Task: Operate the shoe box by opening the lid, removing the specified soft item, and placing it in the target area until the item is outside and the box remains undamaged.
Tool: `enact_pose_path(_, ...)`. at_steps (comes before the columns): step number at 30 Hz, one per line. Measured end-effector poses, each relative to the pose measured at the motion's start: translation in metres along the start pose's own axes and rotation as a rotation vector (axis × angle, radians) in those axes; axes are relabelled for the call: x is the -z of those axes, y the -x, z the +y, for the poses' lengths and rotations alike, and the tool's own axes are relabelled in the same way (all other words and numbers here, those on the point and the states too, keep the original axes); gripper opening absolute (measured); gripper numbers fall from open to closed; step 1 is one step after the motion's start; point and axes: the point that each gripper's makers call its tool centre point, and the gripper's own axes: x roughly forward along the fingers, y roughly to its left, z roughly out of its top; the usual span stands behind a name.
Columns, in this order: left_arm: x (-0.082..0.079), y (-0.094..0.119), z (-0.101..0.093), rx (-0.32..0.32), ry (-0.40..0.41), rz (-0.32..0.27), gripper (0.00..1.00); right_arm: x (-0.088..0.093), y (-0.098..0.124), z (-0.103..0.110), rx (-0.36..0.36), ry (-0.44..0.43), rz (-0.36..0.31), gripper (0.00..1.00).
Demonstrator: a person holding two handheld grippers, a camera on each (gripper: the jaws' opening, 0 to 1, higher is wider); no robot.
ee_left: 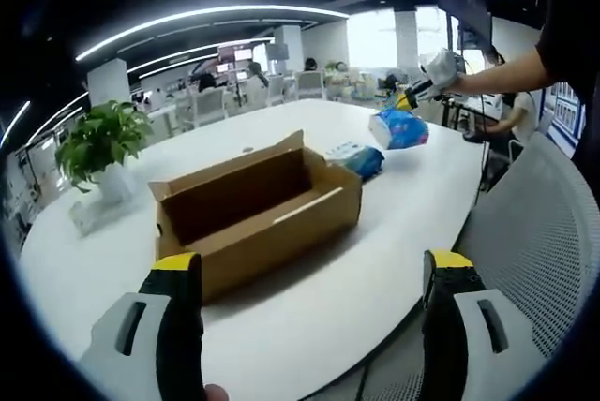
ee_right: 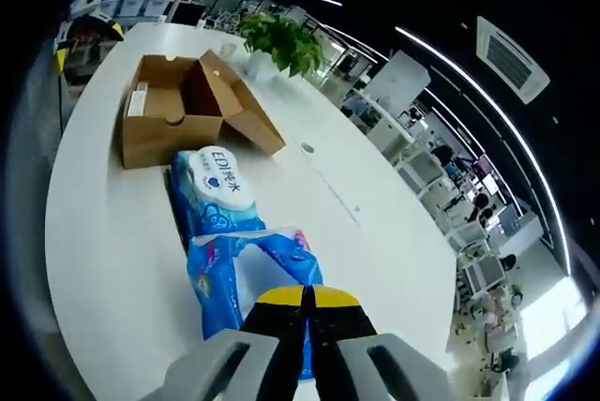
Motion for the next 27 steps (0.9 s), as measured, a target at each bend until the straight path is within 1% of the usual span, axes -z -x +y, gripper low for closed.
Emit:
enact_pose_path(6,0.001,0.000,0.001,-0.004,-0.003,0.003,0.98,0.017,-0.011,0.008,-0.022,-0.018,0.040,0.00)
enact_pose_path(15,0.000,0.000,0.001,-0.006,-0.006,0.007,0.98,0.031,-0.026,0.016,-0.044,-0.031,0.081,0.00)
enact_pose_path(23,0.002,0.000,0.002,-0.011,-0.013,0.014,0.98,0.046,-0.035,0.015,-0.033,-0.064,0.120,0.00)
enact_pose_path(25,0.003,0.000,0.002,-0.011,-0.012,0.014,0.98,0.048,-0.035,0.017,-0.036,-0.101,0.120,0.00)
enact_pose_path(27,0.003,0.000,0.003,-0.011,-0.011,0.016,0.97,0.050,-0.035,0.018,-0.037,-0.202,0.108,0.00)
